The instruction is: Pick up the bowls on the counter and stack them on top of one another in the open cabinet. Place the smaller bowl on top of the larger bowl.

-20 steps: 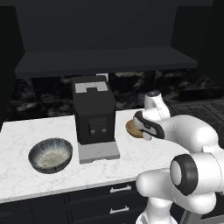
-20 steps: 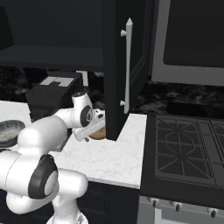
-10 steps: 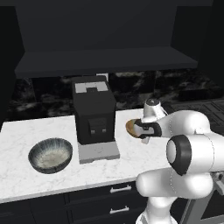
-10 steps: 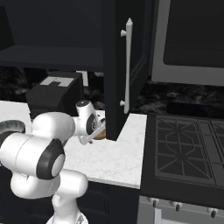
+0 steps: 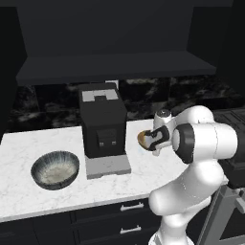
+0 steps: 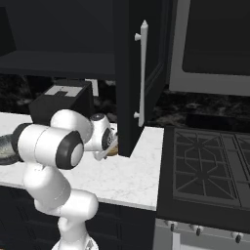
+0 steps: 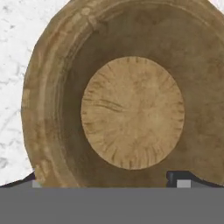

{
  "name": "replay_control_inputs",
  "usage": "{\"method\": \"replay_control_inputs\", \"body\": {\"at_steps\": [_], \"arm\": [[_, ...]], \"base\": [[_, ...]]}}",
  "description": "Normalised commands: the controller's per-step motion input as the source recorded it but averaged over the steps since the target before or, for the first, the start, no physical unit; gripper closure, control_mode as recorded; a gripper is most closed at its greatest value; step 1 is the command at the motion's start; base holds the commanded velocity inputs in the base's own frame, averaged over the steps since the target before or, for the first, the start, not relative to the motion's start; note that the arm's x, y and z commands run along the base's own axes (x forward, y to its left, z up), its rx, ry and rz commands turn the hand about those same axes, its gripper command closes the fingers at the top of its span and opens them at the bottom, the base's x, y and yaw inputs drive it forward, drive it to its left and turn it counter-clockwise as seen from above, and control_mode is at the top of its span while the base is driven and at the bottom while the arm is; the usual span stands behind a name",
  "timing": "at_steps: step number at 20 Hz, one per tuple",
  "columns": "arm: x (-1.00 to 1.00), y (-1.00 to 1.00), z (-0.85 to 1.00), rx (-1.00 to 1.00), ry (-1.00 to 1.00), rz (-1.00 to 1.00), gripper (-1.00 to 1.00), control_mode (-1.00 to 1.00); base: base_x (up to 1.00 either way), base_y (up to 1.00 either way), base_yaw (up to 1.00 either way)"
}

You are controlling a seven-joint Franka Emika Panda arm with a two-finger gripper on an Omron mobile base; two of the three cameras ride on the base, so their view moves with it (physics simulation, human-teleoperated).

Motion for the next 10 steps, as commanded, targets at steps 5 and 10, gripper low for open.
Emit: {"method": "replay_control_inputs", "body": {"at_steps": [5, 10], "arm": [[0.33, 0.06, -0.32, 0.00, 0.00, 0.08, -1.00, -1.00], [0.02, 0.02, -0.12, 0.01, 0.00, 0.03, 1.00, -1.00]], "base": [[0.00, 0.00, 0.00], [0.00, 0.00, 0.00]]}}
